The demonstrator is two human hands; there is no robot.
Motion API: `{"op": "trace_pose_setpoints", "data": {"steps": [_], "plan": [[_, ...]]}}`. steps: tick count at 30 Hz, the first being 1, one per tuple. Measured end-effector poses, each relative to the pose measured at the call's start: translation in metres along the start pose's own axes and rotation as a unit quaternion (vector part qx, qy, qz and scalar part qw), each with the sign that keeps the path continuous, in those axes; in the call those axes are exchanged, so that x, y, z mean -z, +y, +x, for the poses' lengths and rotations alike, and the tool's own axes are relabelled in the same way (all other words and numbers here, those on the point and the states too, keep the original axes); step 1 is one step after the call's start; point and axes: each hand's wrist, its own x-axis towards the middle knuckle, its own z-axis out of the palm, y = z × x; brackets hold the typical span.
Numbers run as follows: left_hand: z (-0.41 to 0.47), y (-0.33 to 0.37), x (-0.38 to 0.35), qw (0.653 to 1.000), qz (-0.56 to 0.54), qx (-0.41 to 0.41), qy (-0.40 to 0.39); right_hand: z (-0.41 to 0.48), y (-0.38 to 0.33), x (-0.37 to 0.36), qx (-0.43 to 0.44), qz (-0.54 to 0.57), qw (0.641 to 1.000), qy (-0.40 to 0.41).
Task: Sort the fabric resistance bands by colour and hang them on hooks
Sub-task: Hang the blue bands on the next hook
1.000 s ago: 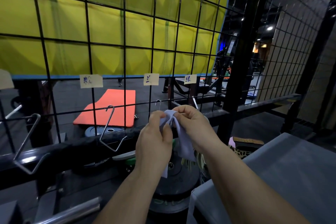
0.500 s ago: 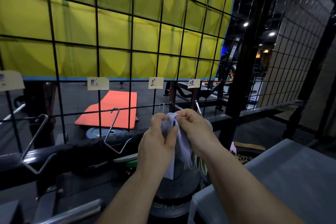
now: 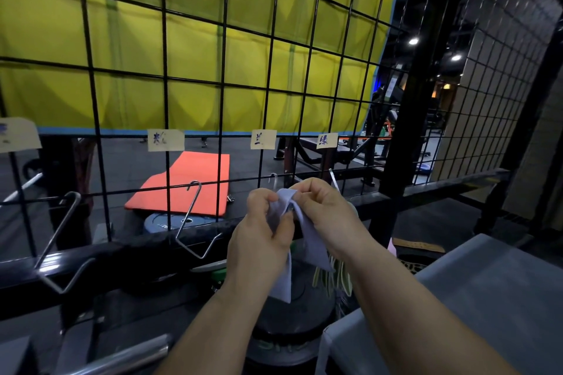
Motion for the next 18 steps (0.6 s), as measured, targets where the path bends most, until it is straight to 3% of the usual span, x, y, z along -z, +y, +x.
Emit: {"op": "trace_pose_setpoints", "data": {"steps": [8, 13, 15, 18], "plan": [[0.0, 0.002, 0.003, 0.999, -0.045, 0.018, 0.005, 0.0, -0.01, -0.001, 0.074, -0.108, 0.99, 0.042], [-0.001, 0.007, 0.007, 0.991, -0.12, 0.053, 0.003, -0.017, 0.005, -0.009, 0.125, -0.125, 0.984, 0.015], [-0.002, 0.009, 0.008, 0.987, -0.148, 0.058, 0.0, -0.023, 0.007, -0.013, 0.109, -0.069, 0.992, 0.013], [-0.007, 0.013, 0.007, 0.978, -0.197, 0.07, -0.011, -0.032, 0.001, -0.015, 0.037, 0.126, 0.991, -0.031]]}}
